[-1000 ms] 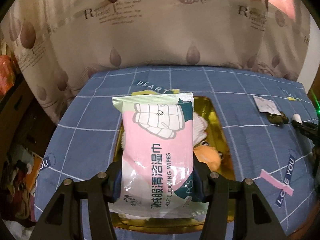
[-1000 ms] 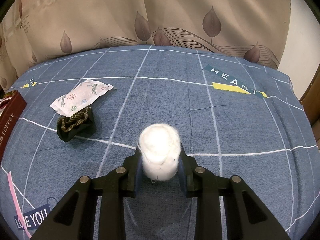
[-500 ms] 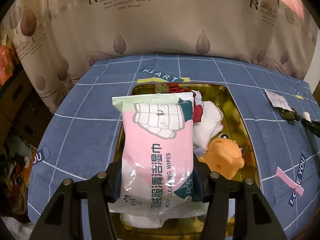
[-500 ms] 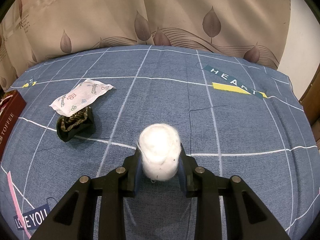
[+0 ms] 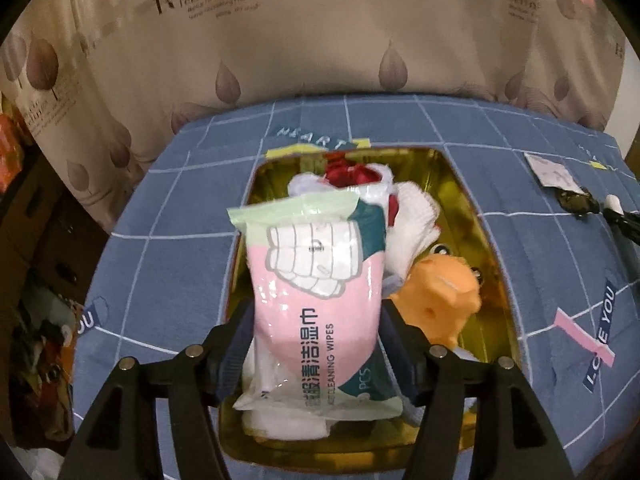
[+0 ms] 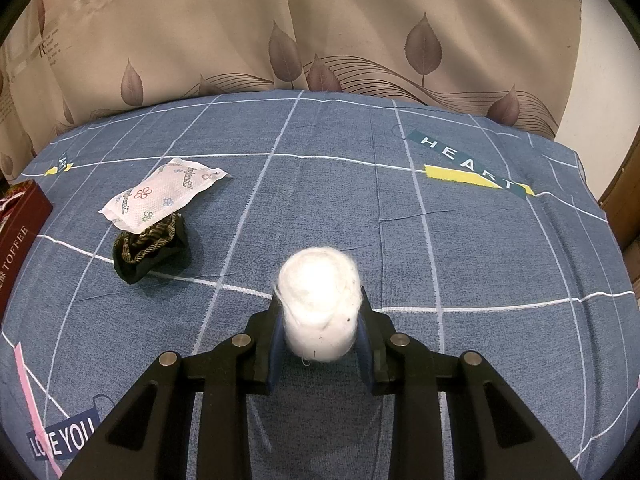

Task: Organize soft objects
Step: 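Lower the pink wipes pack into the tin and open the left gripper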

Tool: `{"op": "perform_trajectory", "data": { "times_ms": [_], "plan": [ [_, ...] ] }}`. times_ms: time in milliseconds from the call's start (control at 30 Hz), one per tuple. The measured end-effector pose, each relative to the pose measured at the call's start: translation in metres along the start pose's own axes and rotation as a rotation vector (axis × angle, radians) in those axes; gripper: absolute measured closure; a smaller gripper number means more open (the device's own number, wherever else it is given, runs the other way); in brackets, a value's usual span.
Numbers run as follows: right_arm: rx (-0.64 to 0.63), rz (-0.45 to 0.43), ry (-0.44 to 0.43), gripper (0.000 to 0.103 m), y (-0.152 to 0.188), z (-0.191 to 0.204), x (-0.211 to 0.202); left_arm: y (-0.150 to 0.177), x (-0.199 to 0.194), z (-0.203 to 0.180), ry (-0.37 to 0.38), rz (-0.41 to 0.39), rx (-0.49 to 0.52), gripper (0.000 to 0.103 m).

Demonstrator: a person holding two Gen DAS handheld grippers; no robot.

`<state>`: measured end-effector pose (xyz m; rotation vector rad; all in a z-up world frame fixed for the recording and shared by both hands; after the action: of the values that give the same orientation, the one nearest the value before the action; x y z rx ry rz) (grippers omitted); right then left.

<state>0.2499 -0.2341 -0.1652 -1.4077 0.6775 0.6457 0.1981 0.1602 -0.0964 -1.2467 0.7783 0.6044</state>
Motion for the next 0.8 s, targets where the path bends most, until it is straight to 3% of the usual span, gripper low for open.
{"op": "perform_trajectory", "data": {
  "times_ms": [367, 800],
  "plan": [
    [-0.001, 0.000, -0.002, 0.075, 0.000, 0.000, 0.000, -0.012, -0.052, 0.013, -0.007, -0.099, -0.088, 0.037],
    [-0.006, 0.000, -0.001, 0.075, 0.000, -0.001, 0.000, 0.030, -0.094, 0.006, -0.069, -0.170, -0.076, 0.037]
  ]
}}
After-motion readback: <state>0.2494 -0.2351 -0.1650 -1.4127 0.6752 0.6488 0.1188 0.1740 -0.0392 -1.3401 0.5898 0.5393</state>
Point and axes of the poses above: each gripper's, at about its wrist camera, not at the fingertips, and x roughly the way its jaws point, z to its left, y to its underside, the point moved 10 cm from there along x, roughly the way its jaws point, and after that the axes turned 3 degrees about -z, right-handed, at the moved point
